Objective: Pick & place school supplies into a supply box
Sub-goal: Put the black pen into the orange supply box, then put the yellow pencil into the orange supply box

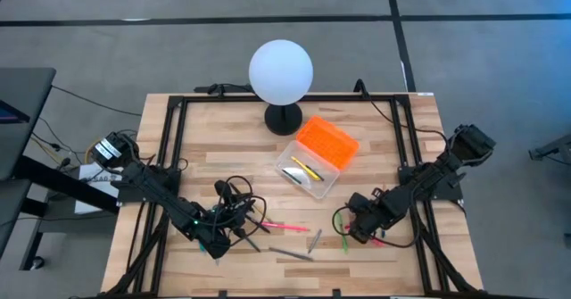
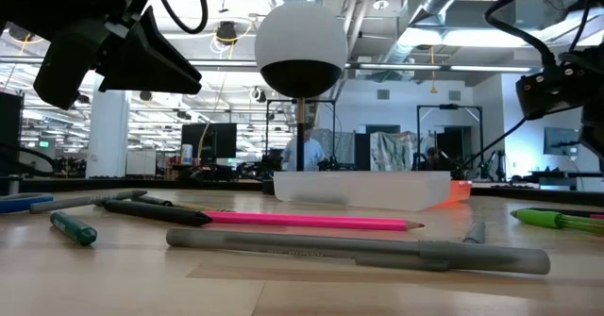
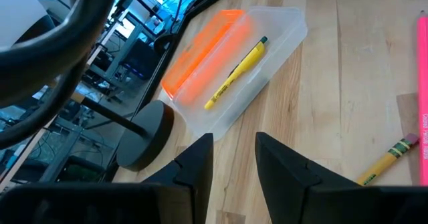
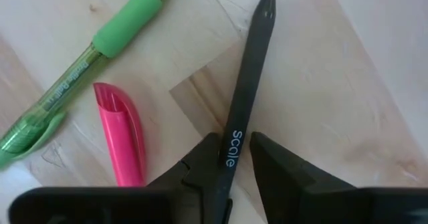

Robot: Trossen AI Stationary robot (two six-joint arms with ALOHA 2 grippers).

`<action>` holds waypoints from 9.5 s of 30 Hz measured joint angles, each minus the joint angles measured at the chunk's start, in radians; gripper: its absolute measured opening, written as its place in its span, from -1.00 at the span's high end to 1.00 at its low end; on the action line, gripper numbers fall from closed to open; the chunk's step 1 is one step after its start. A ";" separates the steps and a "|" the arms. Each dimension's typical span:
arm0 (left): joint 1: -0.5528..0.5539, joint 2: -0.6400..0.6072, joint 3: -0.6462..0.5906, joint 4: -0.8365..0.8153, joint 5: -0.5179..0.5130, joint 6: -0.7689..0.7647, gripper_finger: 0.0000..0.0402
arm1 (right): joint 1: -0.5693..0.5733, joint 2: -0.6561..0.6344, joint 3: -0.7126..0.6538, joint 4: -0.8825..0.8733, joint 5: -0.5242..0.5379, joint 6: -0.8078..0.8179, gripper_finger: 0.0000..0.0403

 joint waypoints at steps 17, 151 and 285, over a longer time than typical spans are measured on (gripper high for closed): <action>0.000 0.000 0.000 0.000 0.003 0.000 0.47 | -0.001 0.001 -0.002 -0.007 0.047 -0.120 0.85; 0.420 0.043 0.001 0.060 1.081 0.366 0.47 | 0.366 -0.244 0.049 0.422 0.819 -0.858 0.38; 0.743 0.308 0.457 0.068 0.966 0.702 0.96 | 0.411 -0.089 0.050 0.497 0.943 -0.869 0.38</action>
